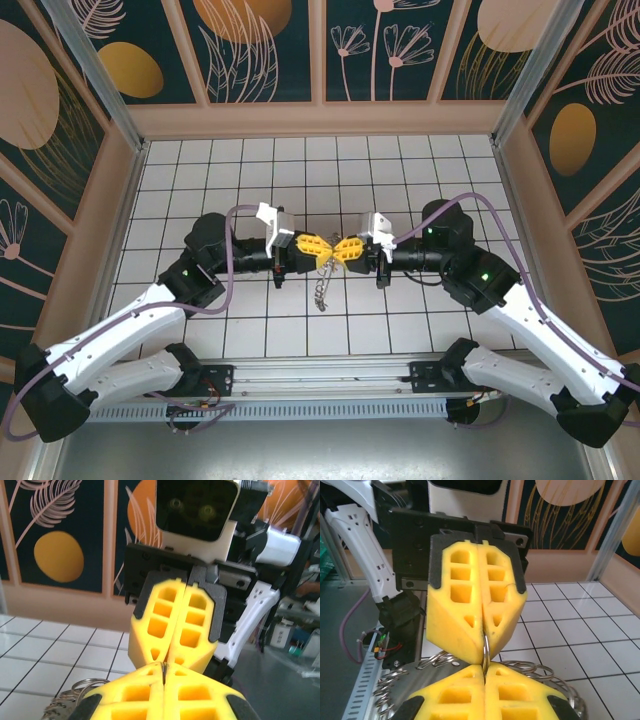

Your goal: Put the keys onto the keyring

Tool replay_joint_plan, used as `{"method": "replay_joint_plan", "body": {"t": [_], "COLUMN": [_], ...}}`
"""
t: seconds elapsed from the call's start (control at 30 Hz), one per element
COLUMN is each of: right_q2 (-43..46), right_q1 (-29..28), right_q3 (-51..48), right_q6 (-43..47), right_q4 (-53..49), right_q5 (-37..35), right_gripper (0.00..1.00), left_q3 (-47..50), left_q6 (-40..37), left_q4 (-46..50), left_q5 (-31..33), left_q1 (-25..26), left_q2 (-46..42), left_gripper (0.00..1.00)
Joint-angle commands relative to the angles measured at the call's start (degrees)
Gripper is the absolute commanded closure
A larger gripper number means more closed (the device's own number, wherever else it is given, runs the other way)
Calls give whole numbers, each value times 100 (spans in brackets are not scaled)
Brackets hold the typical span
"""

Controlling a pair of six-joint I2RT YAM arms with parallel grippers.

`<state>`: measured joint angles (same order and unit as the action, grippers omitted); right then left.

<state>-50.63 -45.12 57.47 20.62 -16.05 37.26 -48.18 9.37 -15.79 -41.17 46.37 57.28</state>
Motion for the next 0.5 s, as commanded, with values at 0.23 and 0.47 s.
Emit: {"method": "replay_joint_plan", "body": {"t": [0.23, 0.47], "right_q2": [-326, -590], "right_q1": [-49, -49], "right_q3": [682, 1013], "right_q6": [576, 866], "right_q4": [-574, -1031], "right_q5": [-494, -504], "right_gripper": [100, 100], "left_q3": [-1348, -1489], "left_q6": [-1978, -2179], "left_q4": [3299, 3669], "left_q5": [768, 696], "left_q1": [55, 54], "left_q2": [412, 618], "left_gripper": [89, 90]}}
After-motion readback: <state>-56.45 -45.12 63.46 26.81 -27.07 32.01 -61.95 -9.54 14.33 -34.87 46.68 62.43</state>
